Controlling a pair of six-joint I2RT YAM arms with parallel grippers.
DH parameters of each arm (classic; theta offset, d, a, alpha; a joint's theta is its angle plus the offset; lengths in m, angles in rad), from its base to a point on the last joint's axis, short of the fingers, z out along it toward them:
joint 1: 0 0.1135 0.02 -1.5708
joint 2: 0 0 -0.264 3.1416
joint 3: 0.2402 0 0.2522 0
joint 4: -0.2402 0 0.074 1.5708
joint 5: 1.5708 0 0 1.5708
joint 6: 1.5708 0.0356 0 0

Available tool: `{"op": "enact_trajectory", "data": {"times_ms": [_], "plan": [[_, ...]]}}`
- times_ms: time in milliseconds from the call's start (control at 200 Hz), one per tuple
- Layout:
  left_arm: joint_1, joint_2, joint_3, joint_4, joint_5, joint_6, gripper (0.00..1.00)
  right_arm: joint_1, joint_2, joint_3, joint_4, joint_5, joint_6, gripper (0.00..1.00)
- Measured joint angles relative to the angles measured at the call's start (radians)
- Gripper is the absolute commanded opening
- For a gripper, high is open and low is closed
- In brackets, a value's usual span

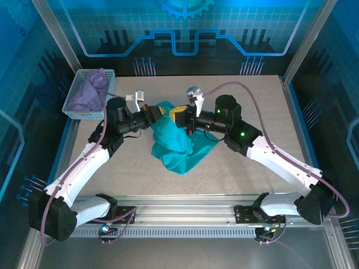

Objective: Fold the inside-out t-shirt

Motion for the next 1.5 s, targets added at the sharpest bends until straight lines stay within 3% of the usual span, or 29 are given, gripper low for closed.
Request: {"op": "enact_trajectory", "data": {"times_ms": [110, 250, 375, 560, 750, 1010, 1095, 1210, 1331, 1441, 1501], "plan": [[0.0, -0.001, 0.0, -0.036, -0.043, 0.051, 0.16, 0.0, 0.019, 0.008, -0.034, -0.005, 0.0, 0.0], [0.001, -0.025, -0.001, -0.101, -0.103, 0.125, 0.44, 0.0, 0.04, 0.014, -0.049, -0.015, 0.007, 0.0], [0.002, -0.102, -0.03, -0.13, -0.129, 0.179, 0.57, 0.002, 0.049, 0.023, -0.047, -0.014, 0.017, 0.0], [-0.074, -0.271, -0.144, -0.124, -0.153, 0.248, 0.7, 0.01, 0.082, 0.045, -0.046, -0.007, 0.048, 0.0], [-0.178, -0.28, -0.151, -0.105, -0.206, 0.344, 0.73, 0.01, 0.113, 0.057, -0.045, -0.014, 0.08, 0.0], [-0.179, -0.161, -0.15, -0.041, -0.285, 0.415, 0.64, 0.01, 0.113, 0.057, -0.044, -0.04, 0.115, 0.0], [-0.179, -0.137, -0.149, -0.026, -0.302, 0.436, 0.57, 0.01, 0.111, 0.057, -0.044, -0.043, 0.122, 0.0], [-0.179, -0.107, -0.139, 0.011, -0.306, 0.455, 0.35, 0.01, 0.108, 0.056, -0.042, -0.059, 0.139, 0.0], [-0.179, -0.079, -0.123, 0.055, -0.298, 0.48, 0.01, 0.009, 0.106, 0.05, -0.026, -0.068, 0.153, 0.0], [-0.179, -0.082, -0.129, 0.097, -0.286, 0.501, 0.0, 0.007, 0.087, 0.026, -0.023, -0.068, 0.15, 0.32], [-0.178, -0.1, -0.157, 0.141, -0.266, 0.514, 0.0, 0.002, 0.059, 0.003, -0.034, -0.062, 0.134, 0.42]]}}
